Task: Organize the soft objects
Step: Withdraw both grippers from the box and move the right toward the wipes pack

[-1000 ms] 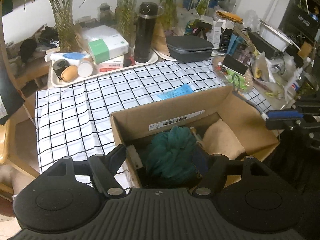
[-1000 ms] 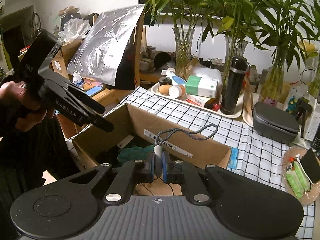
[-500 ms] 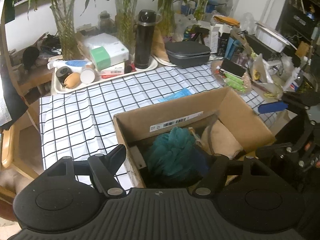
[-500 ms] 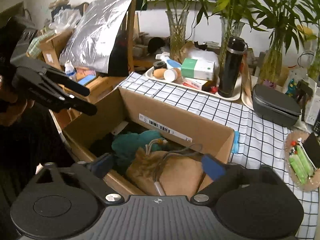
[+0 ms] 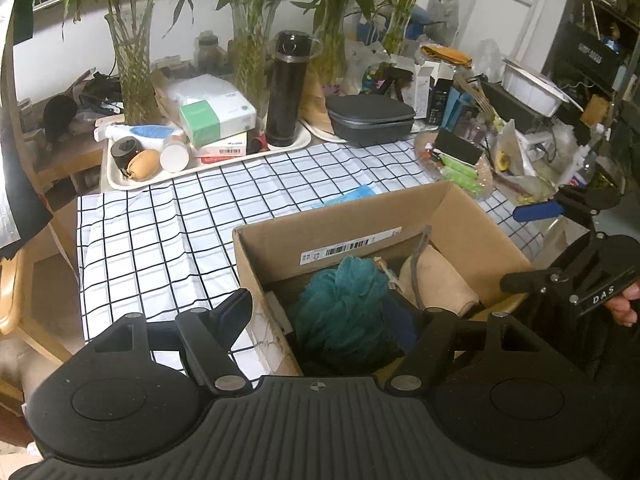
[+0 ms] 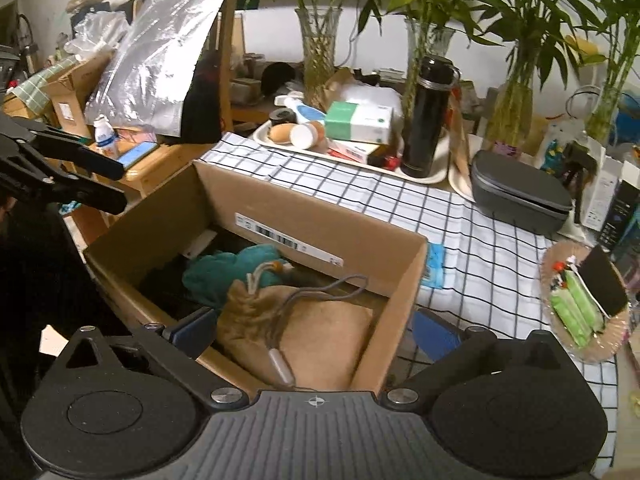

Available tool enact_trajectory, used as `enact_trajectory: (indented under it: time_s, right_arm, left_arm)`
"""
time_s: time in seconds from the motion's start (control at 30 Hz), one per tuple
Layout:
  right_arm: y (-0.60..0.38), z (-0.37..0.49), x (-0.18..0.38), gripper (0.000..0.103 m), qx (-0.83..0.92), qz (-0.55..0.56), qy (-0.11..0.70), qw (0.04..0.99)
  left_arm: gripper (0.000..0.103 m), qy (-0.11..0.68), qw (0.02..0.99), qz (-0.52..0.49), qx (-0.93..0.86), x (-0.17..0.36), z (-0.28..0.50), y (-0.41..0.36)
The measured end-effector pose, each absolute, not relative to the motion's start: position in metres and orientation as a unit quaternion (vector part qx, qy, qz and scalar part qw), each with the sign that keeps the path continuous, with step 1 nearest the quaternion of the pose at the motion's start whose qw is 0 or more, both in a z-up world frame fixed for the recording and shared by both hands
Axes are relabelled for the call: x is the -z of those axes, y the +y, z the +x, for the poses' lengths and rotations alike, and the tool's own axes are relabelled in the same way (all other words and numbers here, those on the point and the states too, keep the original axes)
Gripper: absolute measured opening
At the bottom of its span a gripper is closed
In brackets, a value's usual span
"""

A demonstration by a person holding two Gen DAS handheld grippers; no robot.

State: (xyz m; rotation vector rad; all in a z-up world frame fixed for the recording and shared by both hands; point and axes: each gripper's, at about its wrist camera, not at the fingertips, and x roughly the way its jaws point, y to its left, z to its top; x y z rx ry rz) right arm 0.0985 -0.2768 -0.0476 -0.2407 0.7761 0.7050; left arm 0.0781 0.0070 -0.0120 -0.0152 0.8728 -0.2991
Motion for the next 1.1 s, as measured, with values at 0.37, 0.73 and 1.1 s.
enact_trajectory:
  time_s: [0.37,0.73,1.1]
  right_arm:
    - [-0.284,0.109,0.054,0.103,-0.315,-0.1,0.379,0.864]
    - [-0.282,0.129,0.058,0.103,-0.295,-0.089,0.394,0.866]
    - [-0.283,0.161,0.055,0.103,-0.291,-0.053,0.388,0.873]
  left_arm:
    - [0.071,0.429,0.893,-0.01,0.134,0.017,0.088,0.01]
    - [0.071,0.443,0.887,-0.02,0.128,0.02,0.105,0.015]
    - [0.071,0.439,0.888,-0.037,0.131,0.02,0.132,0.026]
